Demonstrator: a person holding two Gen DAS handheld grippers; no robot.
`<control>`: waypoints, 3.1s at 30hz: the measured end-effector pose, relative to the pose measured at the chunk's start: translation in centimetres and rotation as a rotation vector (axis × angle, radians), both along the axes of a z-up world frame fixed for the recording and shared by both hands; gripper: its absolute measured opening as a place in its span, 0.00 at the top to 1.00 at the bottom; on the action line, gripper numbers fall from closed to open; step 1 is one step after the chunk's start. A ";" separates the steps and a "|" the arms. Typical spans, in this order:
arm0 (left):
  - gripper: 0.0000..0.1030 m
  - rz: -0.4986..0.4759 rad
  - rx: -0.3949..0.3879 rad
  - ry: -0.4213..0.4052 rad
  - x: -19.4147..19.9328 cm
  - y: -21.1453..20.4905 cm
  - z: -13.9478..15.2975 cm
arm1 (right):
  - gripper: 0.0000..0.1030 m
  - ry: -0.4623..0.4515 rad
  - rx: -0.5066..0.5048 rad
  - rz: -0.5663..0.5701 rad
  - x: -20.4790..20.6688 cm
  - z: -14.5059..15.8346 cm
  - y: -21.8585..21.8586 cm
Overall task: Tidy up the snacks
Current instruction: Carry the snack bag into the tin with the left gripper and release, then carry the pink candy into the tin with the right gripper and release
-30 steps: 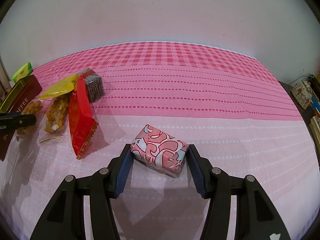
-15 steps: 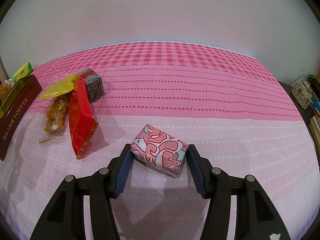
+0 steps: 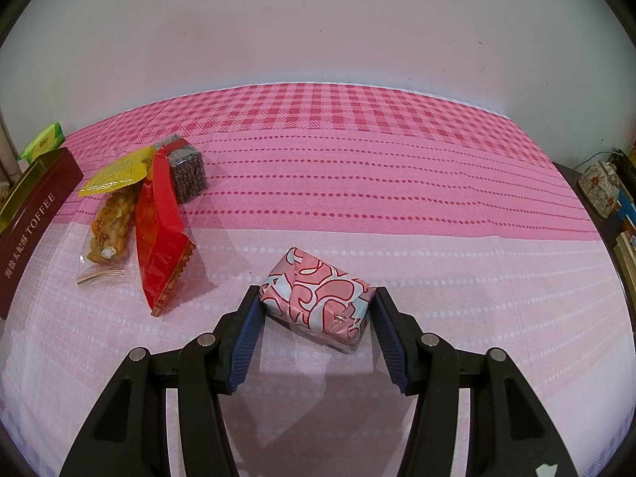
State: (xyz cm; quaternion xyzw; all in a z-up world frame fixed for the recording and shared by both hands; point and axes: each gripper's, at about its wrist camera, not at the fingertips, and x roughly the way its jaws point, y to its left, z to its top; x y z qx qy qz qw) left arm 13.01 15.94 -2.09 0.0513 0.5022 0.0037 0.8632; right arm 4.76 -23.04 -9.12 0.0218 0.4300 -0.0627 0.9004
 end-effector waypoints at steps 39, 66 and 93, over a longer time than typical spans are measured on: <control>0.26 0.009 0.022 -0.091 -2.8 3.0 1.5 | 0.50 0.001 -0.009 0.001 0.0 0.0 -0.1; 0.18 0.202 0.034 -0.152 -8.7 10.5 1.3 | 0.53 -0.071 -0.013 0.029 -2.0 6.9 4.1; 0.17 0.345 0.003 -0.124 -8.7 16.2 1.4 | 0.52 -0.034 -0.013 0.672 1.4 9.3 33.8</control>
